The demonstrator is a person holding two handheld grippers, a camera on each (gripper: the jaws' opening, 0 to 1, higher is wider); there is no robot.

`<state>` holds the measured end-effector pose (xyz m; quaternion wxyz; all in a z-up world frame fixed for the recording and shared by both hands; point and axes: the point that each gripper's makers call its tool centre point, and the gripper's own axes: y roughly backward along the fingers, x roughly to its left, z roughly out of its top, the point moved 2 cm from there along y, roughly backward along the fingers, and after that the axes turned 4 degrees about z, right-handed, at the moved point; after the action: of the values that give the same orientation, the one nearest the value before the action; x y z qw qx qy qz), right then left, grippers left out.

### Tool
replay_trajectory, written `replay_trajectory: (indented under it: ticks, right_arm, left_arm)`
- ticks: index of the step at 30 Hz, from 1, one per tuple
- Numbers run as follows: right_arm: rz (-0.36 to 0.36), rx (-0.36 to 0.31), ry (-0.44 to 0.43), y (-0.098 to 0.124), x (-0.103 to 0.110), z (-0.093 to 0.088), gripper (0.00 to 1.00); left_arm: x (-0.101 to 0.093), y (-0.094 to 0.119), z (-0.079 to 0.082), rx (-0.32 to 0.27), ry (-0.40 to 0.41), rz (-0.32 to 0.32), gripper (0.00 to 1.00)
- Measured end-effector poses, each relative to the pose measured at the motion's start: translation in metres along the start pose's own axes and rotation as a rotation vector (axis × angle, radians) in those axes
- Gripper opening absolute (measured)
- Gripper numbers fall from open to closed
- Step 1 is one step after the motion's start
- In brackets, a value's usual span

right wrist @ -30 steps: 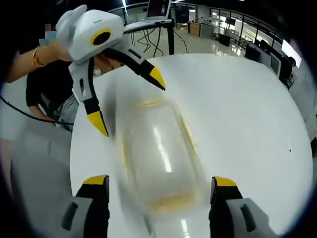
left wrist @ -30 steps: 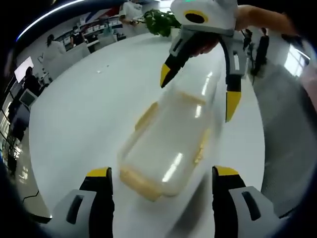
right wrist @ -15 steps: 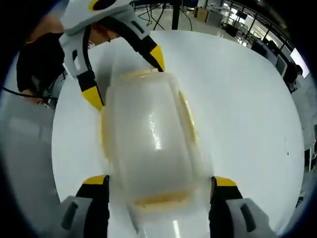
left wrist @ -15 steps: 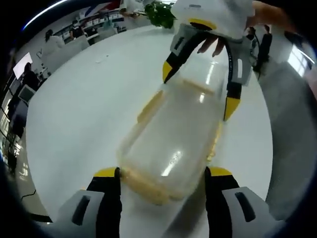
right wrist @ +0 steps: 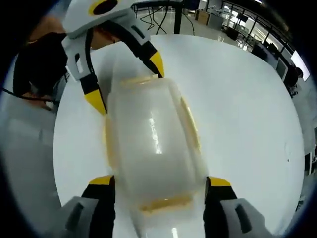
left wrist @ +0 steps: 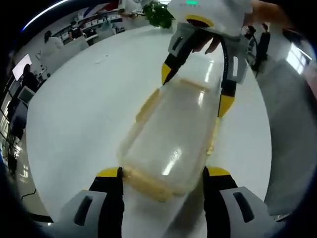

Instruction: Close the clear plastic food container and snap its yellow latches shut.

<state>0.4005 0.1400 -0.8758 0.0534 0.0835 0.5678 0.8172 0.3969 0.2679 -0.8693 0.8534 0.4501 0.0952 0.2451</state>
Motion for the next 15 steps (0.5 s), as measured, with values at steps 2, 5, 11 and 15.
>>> replay_trajectory:
  ticks: [2, 5, 11, 15]
  right_arm:
    - [0.02, -0.022, 0.022, 0.0012, -0.0014, -0.0007, 0.72]
    - [0.045, -0.03, 0.061, 0.0029, -0.0018, -0.0034, 0.71]
    - [0.086, -0.015, 0.056, 0.0065, -0.001, -0.0074, 0.68]
    - [0.089, -0.008, 0.032, 0.0096, -0.0021, -0.0102, 0.61]
  left_arm:
    - [-0.0001, 0.0008, -0.0011, -0.005, 0.004, 0.001, 0.63]
    - [-0.0005, 0.0009, -0.0013, -0.014, 0.012, 0.004, 0.63]
    - [-0.0019, 0.0024, -0.0045, 0.008, 0.008, 0.001, 0.62]
    - [-0.002, 0.0044, -0.0079, 0.016, 0.009, 0.003, 0.61]
